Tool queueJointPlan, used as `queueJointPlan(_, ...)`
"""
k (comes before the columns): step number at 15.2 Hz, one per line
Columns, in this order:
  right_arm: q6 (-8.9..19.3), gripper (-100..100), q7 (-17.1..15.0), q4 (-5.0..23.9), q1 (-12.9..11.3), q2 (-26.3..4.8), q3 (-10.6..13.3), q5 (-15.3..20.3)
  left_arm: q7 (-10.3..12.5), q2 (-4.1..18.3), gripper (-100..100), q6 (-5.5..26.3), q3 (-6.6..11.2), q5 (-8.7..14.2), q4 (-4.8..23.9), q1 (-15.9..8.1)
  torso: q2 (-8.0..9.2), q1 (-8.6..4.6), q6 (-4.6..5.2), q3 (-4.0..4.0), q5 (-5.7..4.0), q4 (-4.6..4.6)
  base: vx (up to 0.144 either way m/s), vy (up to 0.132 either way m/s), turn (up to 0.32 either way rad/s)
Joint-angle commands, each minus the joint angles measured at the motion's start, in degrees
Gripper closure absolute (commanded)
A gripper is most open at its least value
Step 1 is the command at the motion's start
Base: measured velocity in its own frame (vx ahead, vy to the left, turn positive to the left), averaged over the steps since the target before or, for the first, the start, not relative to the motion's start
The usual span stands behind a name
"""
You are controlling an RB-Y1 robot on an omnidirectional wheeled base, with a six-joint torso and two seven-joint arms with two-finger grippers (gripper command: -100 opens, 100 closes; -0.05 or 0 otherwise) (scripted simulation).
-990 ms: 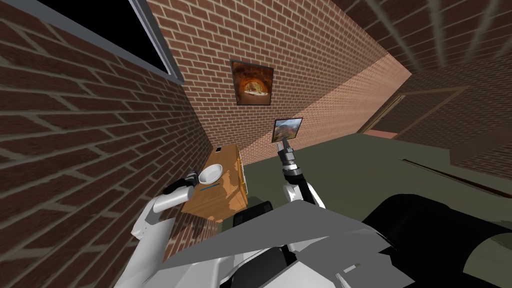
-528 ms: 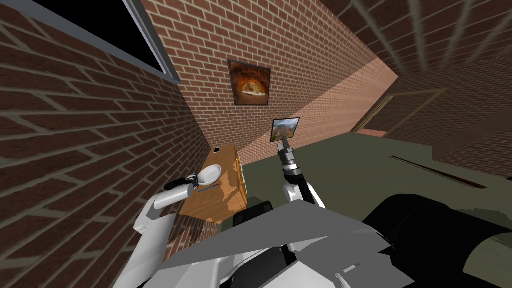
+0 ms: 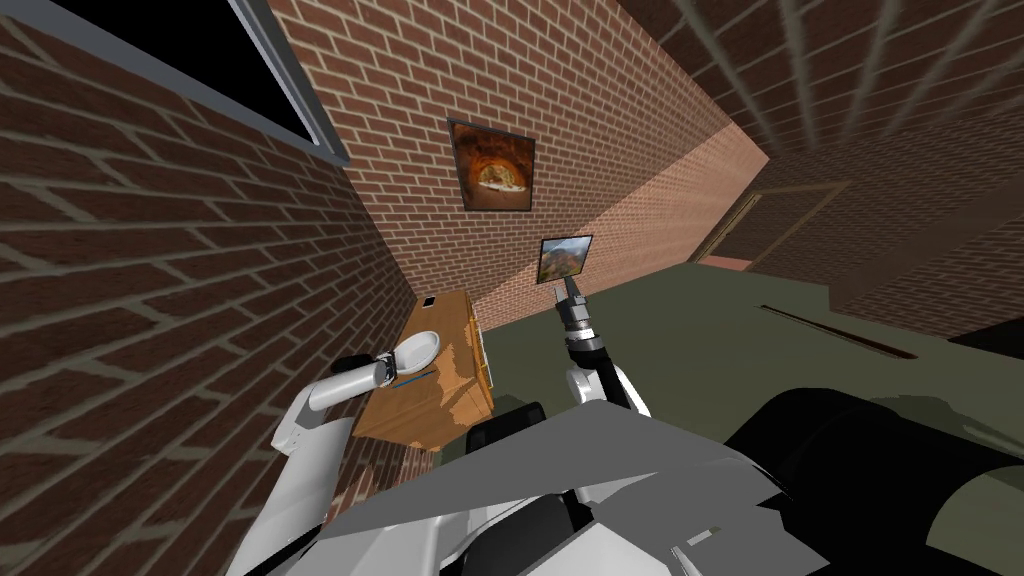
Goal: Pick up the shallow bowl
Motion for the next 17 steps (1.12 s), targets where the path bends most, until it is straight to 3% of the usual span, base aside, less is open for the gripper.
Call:
queueJointPlan(1, 0.00, 0, 0.00, 0.00, 0.00, 0.00, 0.00, 0.00, 0.13, -0.05, -100, 2.86, 0.39, 0.01, 0.85, -0.82, 0.00, 0.00, 0.00, 0.00, 0.00, 0.00, -0.009, 0.010, -0.084)
queueJointPlan(5, 0.00, 0, 0.00, 0.00, 0.00, 0.00, 0.00, 0.00, 0.18, 0.01, -100, 5.94, 0.96, 0.18, 2.21, -2.02, -0.01, -0.01, 0.00, -0.01, 0.00, 0.00, -0.004, 0.010, -0.068)
queueJointPlan(8, 0.00, 0, 0.00, 0.00, 0.00, 0.00, 0.00, 0.00, 0.28, 0.06, -100, 10.07, 2.00, 0.50, 4.68, -4.23, -0.02, 0.00, 0.00, -0.01, 0.00, 0.00, -0.006, 0.011, -0.096)
queueJointPlan(10, 0.00, 0, 0.00, 0.00, 0.00, 0.00, 0.00, 0.00, 0.28, 0.06, -100, 11.19, 2.00, 0.50, 4.68, -4.23, -0.02, 0.00, 0.00, -0.01, 0.00, 0.00, -0.005, 0.012, -0.056)
queueJointPlan(17, 0.00, 0, 0.00, 0.00, 0.00, 0.00, 0.00, 0.00, 0.44, -0.02, -100, 19.23, 3.59, 1.01, 8.47, -7.67, -0.04, -0.01, -0.01, -0.02, 0.00, -0.01, 0.000, 0.010, -0.073)
